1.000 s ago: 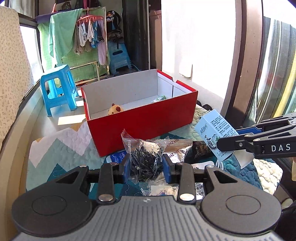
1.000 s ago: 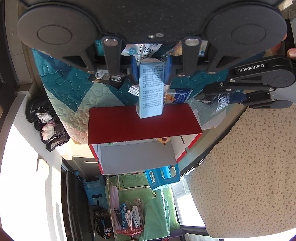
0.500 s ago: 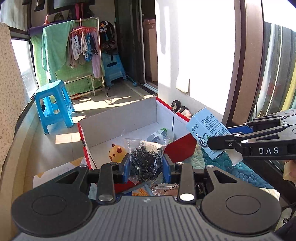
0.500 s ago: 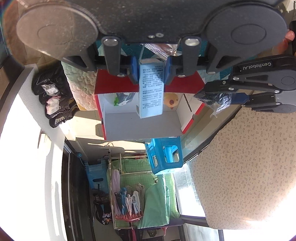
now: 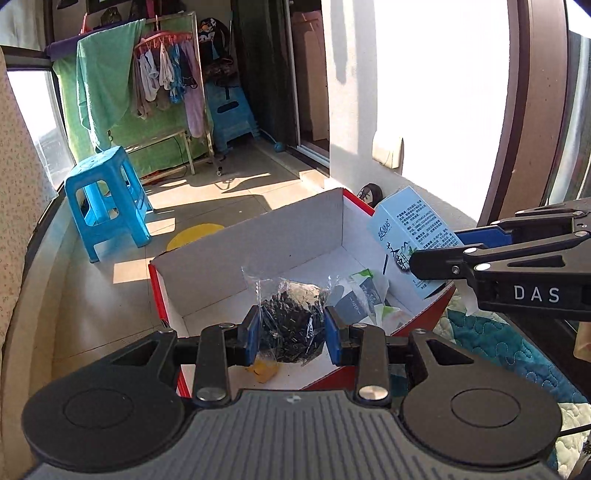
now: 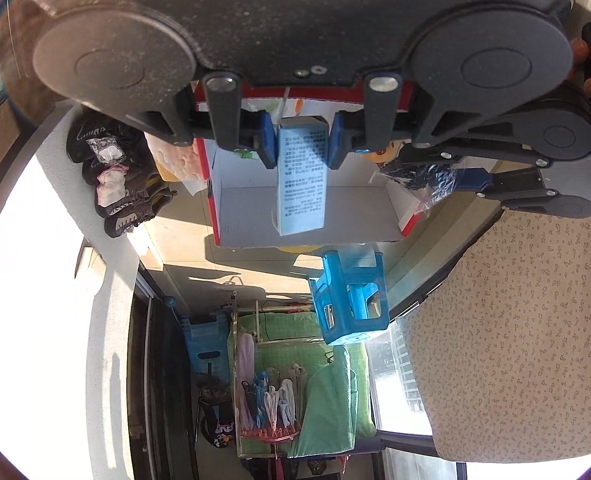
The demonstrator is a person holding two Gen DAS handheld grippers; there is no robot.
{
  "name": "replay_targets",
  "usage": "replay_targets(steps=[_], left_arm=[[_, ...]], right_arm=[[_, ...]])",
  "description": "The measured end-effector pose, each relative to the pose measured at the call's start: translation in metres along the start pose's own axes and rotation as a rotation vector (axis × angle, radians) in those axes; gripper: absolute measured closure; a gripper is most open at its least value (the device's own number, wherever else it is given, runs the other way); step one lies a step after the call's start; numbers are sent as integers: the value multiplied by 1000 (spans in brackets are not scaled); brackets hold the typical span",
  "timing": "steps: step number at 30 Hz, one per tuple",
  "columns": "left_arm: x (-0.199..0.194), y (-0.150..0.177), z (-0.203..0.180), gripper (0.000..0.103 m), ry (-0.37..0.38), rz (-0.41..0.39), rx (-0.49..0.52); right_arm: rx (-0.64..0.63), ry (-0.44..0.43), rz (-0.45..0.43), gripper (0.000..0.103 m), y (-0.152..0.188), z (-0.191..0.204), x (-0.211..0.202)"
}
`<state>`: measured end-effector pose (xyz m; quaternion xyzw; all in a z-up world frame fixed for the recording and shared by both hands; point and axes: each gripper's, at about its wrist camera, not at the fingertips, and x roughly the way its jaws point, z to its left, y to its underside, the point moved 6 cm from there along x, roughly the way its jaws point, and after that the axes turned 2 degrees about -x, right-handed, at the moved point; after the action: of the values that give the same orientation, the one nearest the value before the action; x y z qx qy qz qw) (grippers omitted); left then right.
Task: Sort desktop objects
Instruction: 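Lift the carton and bagged item and carry them into the red box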
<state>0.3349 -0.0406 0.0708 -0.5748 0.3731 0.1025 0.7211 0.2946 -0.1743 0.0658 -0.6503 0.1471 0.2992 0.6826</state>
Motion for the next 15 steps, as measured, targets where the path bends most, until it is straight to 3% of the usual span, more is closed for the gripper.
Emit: replay_targets(steps=[15], left_arm=[[85, 7, 4, 69, 55, 139, -51]], right_arm=[[94, 17, 97, 75, 5, -24, 77]])
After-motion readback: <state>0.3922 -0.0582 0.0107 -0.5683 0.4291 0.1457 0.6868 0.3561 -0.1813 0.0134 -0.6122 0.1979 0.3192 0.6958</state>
